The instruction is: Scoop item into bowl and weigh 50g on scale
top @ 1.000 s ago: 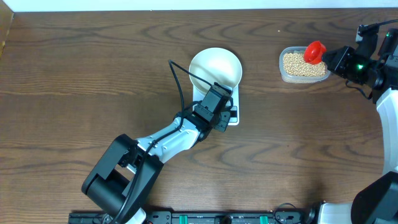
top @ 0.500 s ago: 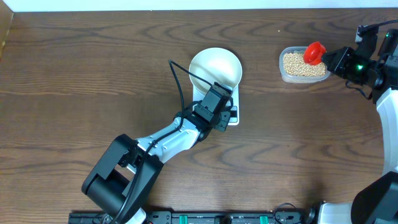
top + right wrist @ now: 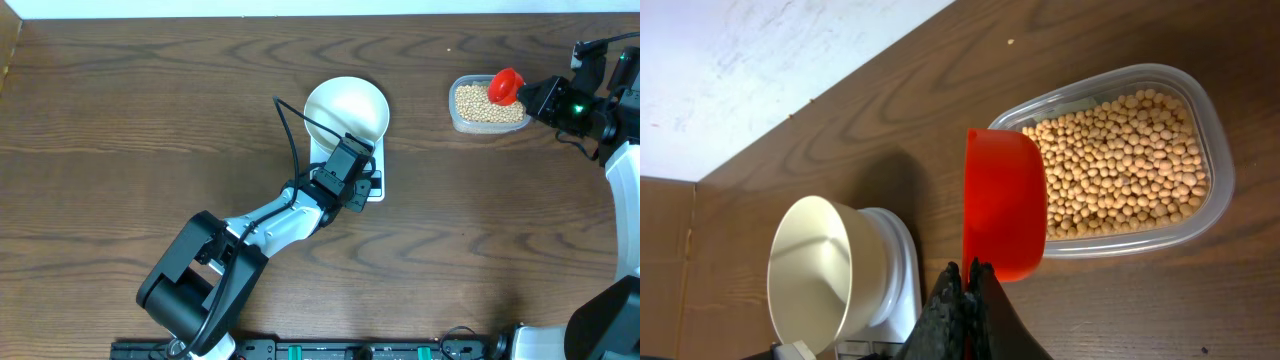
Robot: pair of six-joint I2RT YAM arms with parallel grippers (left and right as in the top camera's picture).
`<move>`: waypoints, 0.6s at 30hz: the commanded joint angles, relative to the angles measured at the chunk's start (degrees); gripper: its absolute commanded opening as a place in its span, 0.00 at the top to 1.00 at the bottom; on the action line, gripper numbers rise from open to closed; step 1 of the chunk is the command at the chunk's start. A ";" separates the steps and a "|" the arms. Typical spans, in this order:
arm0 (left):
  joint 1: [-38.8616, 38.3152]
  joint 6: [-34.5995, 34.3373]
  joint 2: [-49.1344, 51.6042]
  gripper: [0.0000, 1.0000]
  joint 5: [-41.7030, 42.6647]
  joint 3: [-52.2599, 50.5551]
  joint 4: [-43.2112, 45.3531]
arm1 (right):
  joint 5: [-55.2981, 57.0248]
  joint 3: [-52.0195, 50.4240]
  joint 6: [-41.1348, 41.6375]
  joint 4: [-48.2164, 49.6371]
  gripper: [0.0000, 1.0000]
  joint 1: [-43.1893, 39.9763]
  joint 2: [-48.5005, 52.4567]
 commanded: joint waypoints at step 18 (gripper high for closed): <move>1.33 -0.11 2.99 0.92 -0.46 0.02 -4.61 | 0.02 1.09 -1.09 -0.11 0.99 -0.24 -0.33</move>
